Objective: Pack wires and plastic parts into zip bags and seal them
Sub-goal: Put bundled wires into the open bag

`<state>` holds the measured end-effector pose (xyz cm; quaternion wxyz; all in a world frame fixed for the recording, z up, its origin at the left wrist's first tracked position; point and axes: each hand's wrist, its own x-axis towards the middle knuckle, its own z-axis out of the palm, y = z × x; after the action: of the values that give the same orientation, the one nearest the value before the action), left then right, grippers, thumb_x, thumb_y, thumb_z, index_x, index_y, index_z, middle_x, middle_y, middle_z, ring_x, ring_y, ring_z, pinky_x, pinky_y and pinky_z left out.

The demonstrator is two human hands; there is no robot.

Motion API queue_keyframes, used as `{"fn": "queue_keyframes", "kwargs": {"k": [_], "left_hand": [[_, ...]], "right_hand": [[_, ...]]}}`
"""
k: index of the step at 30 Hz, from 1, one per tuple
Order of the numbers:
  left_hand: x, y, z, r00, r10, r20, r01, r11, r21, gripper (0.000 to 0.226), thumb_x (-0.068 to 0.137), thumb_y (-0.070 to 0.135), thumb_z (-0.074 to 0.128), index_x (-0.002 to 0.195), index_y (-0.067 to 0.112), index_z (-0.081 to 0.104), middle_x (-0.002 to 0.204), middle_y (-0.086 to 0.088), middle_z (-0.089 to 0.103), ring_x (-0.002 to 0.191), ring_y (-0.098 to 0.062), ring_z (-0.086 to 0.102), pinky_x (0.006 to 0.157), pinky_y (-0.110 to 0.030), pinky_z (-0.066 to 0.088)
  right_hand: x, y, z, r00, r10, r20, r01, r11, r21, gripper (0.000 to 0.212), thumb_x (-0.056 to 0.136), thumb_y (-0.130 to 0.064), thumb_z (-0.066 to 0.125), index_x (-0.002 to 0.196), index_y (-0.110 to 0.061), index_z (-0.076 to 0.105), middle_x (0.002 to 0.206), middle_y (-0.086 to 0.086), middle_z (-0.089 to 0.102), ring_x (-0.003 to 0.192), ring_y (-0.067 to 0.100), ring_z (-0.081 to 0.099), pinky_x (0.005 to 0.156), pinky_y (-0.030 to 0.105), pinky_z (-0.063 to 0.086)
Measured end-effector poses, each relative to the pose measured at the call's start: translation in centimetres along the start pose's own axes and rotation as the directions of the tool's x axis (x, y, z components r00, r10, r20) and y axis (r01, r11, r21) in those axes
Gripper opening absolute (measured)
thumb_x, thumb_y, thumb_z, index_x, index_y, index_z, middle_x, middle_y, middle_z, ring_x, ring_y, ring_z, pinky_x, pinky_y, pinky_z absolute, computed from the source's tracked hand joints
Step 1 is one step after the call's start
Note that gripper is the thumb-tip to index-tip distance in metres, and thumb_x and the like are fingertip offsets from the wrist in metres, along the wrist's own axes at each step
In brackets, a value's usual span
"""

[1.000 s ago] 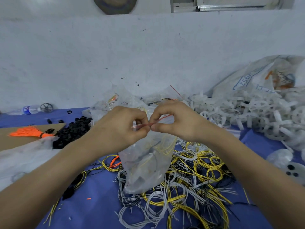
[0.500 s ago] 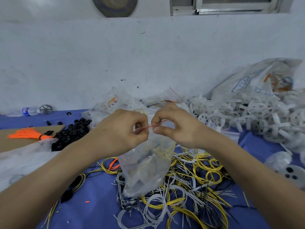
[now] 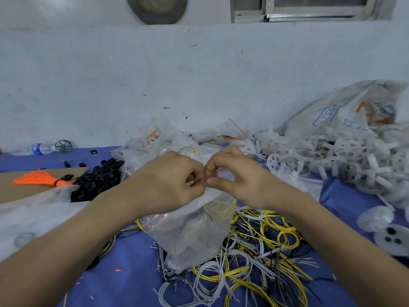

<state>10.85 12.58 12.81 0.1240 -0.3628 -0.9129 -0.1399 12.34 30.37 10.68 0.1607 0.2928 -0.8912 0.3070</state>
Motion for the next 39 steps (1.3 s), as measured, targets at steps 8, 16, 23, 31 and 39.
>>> {"fn": "queue_keyframes", "kwargs": {"k": [8,16,23,31,39], "left_hand": [[-0.3,0.0,-0.4,1.0,0.015,-0.016,-0.015,0.999,-0.029,0.023,0.068,0.04,0.048,0.058,0.019,0.049,0.053,0.004,0.047,0.055,-0.012,0.044,0.057,-0.035,0.042],[-0.4,0.2,-0.3,0.999,0.025,-0.027,-0.026,0.998,-0.053,0.02,0.069,0.039,0.047,0.06,0.022,0.052,0.059,0.016,0.052,0.058,-0.007,0.046,0.055,-0.03,0.038],[-0.1,0.7,0.0,0.998,0.06,-0.028,-0.061,0.998,-0.036,0.025,0.073,0.038,0.046,0.064,0.016,0.053,0.056,0.003,0.048,0.057,-0.013,0.046,0.058,-0.036,0.043],[0.1,0.8,0.1,0.998,0.058,-0.024,-0.059,0.998,-0.032,0.023,0.076,0.04,0.046,0.066,0.02,0.053,0.061,0.005,0.05,0.063,-0.012,0.047,0.064,-0.037,0.046],[-0.2,0.8,0.0,0.993,0.103,-0.052,-0.108,0.989,-0.103,0.031,0.081,0.031,0.054,0.055,0.026,0.038,0.053,0.002,0.041,0.054,-0.011,0.04,0.056,-0.033,0.036]], "right_hand": [[-0.2,0.2,-0.4,1.0,0.01,0.001,-0.01,0.999,0.037,0.013,0.088,-0.016,0.065,0.097,-0.008,0.066,0.091,-0.009,0.057,0.104,0.01,0.038,0.092,0.017,0.03],[-0.5,0.5,-0.5,0.998,-0.006,-0.07,0.014,0.995,0.101,0.007,0.083,-0.015,0.071,0.087,-0.009,0.069,0.084,-0.009,0.062,0.094,0.008,0.046,0.084,0.016,0.034],[-0.6,0.9,-0.5,0.996,-0.005,-0.087,0.018,0.988,0.155,0.006,0.081,-0.012,0.073,0.084,-0.01,0.069,0.082,-0.006,0.065,0.085,0.002,0.053,0.079,0.016,0.039],[-0.8,1.5,-1.0,0.995,0.081,-0.062,-0.056,0.944,0.326,0.014,0.078,-0.015,0.075,0.07,-0.02,0.064,0.071,-0.013,0.062,0.077,0.009,0.058,0.083,0.035,0.044],[-1.3,2.0,-1.1,0.983,0.168,-0.069,-0.116,0.873,0.474,0.013,0.075,-0.011,0.074,0.067,-0.009,0.064,0.071,-0.001,0.062,0.076,0.013,0.059,0.097,0.046,0.046]]}}
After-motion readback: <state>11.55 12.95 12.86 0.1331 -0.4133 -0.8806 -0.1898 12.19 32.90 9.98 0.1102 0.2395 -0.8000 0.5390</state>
